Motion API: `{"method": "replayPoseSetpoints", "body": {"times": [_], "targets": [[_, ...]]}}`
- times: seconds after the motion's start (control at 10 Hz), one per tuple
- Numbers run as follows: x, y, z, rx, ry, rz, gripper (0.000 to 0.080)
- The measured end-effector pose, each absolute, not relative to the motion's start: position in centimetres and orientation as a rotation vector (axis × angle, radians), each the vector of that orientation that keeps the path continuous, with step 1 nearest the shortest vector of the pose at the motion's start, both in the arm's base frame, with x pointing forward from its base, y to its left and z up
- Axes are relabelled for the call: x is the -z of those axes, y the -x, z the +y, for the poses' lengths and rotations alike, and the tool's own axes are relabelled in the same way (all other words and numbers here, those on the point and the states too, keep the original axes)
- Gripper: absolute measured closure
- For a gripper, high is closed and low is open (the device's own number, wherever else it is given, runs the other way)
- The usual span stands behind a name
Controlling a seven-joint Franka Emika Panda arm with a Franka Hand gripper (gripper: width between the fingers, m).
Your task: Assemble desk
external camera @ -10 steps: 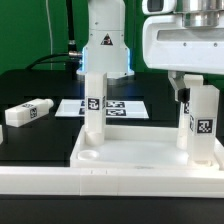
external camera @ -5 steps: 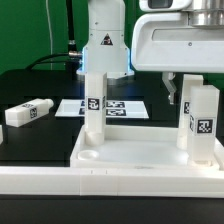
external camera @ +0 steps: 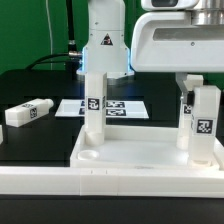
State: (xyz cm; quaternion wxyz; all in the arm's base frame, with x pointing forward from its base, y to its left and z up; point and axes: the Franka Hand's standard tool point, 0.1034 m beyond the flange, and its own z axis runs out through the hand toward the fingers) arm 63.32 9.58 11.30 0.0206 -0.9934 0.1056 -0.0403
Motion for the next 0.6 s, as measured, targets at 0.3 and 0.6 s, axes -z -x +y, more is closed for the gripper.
{"method": "replayPoseSetpoints", "body": {"times": [0.3,0.6], "targets": [[-11.29,-63.32,9.58,0.124,3.074,0.369,0.0511],[-11.27,-63.31,9.6,0.116,3.021,0.644,0.0511]]}}
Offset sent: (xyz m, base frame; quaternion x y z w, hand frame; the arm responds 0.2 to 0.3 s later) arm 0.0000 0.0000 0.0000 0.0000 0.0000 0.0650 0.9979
